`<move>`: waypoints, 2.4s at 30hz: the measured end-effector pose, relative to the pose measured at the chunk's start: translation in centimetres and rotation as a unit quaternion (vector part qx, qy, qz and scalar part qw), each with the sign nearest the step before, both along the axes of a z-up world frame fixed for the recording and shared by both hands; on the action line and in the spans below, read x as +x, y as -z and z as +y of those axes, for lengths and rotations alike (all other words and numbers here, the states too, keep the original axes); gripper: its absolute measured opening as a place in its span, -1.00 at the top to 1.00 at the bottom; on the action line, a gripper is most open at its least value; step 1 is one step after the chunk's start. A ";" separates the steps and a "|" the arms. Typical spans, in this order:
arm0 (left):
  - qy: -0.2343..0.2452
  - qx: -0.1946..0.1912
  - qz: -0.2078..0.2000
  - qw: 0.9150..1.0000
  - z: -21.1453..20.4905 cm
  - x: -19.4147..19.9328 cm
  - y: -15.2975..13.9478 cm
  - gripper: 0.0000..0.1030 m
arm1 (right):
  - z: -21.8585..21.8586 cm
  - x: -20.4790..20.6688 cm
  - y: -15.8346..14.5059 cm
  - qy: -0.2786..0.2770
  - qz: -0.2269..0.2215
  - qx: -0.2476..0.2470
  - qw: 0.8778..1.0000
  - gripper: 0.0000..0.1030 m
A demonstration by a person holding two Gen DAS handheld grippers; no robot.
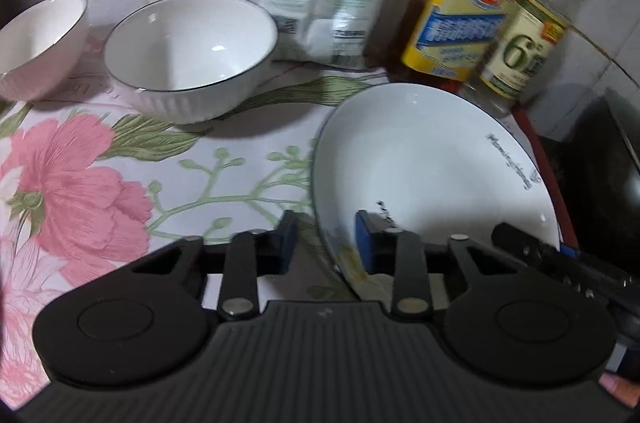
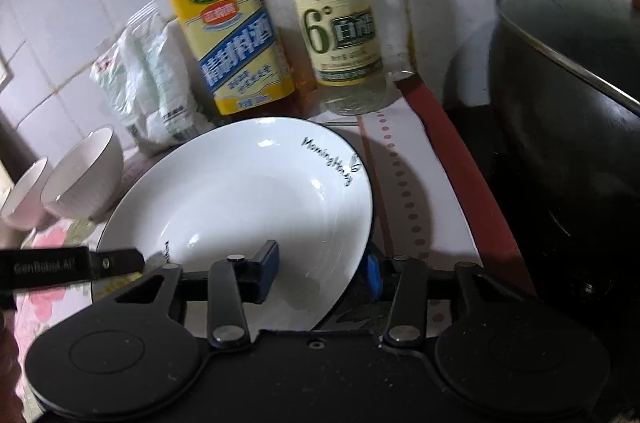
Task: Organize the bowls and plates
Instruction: 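Close both grippers on the rim of the white Morning Honey plate, then lift the white plate and carry it over the blue Egg plate stack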
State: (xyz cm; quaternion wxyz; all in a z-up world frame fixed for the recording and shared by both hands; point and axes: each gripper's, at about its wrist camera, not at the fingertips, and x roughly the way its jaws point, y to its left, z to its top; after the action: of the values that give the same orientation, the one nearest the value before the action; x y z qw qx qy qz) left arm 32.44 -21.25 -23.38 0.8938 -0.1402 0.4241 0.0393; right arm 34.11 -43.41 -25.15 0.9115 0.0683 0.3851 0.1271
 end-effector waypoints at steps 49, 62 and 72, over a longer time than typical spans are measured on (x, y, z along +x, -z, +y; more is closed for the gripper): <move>0.014 -0.020 0.025 0.999 7.7 -15.2 -15.6 0.61 | 5.3 -12.0 -16.6 -0.038 0.057 0.014 0.998 0.61; -0.030 -0.021 0.014 0.999 12.9 -20.9 -17.7 0.61 | 11.3 -15.7 -19.2 -0.084 0.049 0.008 0.995 0.61; -0.071 -0.025 0.014 0.997 17.6 -24.1 -17.7 0.61 | 16.7 -17.4 -19.4 -0.132 0.041 -0.009 0.990 0.60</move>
State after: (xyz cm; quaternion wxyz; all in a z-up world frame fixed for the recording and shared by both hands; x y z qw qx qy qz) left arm 8.39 -3.60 -5.71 0.8790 -0.1915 0.4264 0.0944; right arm 16.69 -26.74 -5.71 0.8708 0.0134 0.4289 0.2397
